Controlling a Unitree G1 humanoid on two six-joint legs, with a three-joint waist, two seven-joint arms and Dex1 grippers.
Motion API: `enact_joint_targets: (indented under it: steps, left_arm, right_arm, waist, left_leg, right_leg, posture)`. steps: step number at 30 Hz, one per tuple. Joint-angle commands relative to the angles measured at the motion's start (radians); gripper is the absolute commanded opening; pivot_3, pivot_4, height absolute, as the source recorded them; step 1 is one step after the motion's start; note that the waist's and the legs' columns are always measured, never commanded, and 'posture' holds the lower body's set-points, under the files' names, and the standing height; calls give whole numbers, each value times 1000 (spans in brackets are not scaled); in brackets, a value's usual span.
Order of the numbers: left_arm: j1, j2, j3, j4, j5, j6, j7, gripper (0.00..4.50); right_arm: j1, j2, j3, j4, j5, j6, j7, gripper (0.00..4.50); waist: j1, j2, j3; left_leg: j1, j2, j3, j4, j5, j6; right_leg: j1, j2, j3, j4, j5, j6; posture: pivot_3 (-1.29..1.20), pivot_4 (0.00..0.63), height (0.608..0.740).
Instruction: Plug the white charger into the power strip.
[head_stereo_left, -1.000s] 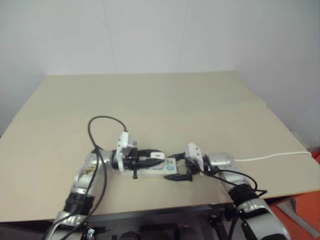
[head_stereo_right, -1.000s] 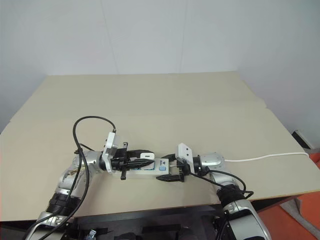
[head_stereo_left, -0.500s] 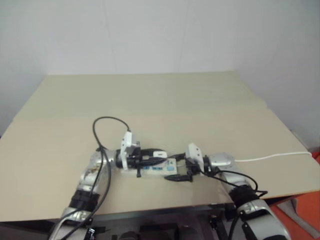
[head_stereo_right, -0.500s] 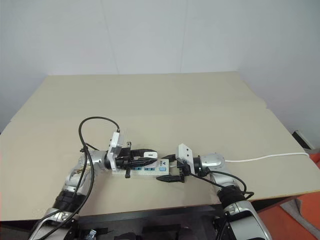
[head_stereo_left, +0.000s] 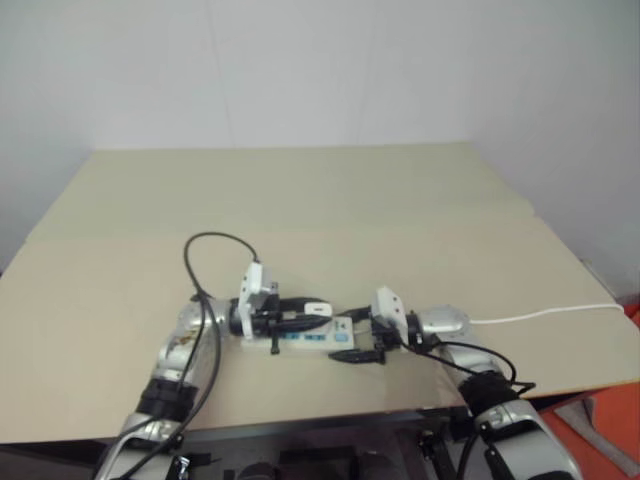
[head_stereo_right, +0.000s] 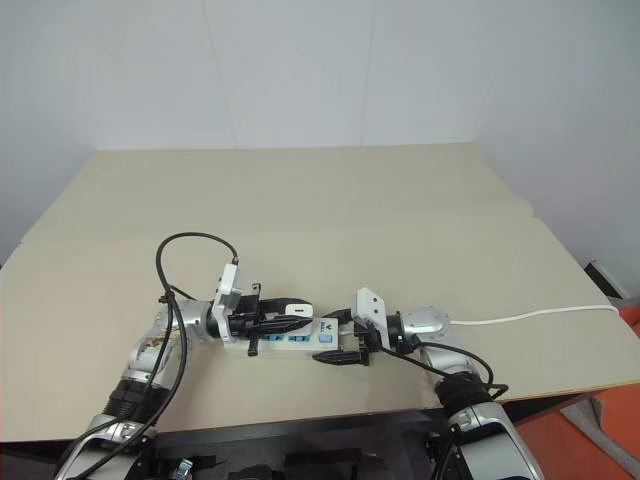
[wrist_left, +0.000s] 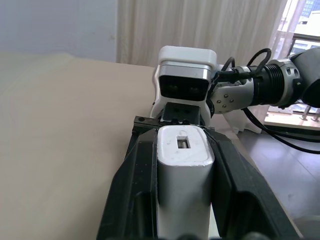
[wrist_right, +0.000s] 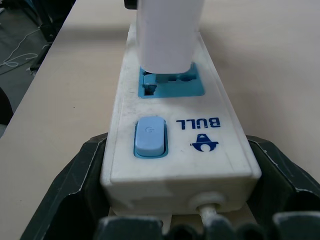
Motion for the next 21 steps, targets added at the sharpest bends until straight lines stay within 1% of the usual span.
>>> enact_joint_targets:
  steps: [1,6,15,21]
  left_arm:
    - [8,18,-10,-15,9,-4,-21,1022]
    - [-3,10,-7,12,19,-23,-10,1022]
    - [-7,-15,-11,4,13,-19,4,1022]
    - [-11,-9,-19,7,15,-11,-12,1022]
  right_arm:
    - [21,-9,29,-8,-21,18,10,3421]
    - [20,-12,27,-6,-21,17,8,3421]
    - [20,-13,25,-5,-21,16,4,3421]
    - [17,-12,21,-4,-21,16,-6,3421]
  waist:
    - [0,0,0]
    - [1,0,0]
    - [3,0,0]
    - [3,0,0]
  left_leg:
    - [0,0,0,0,0,0]
    - [0,0,0,0,0,0]
    - [0,0,0,0,0,0]
    - [0,0,0,0,0,0]
  right_leg:
    - [0,0,0,0,0,0]
    - [0,0,0,0,0,0]
    - [0,0,0,0,0,0]
    - [0,0,0,0,0,0]
  posture:
    - [0,150,740]
    - [0,150,740]
    - [0,150,740]
    - [0,150,740]
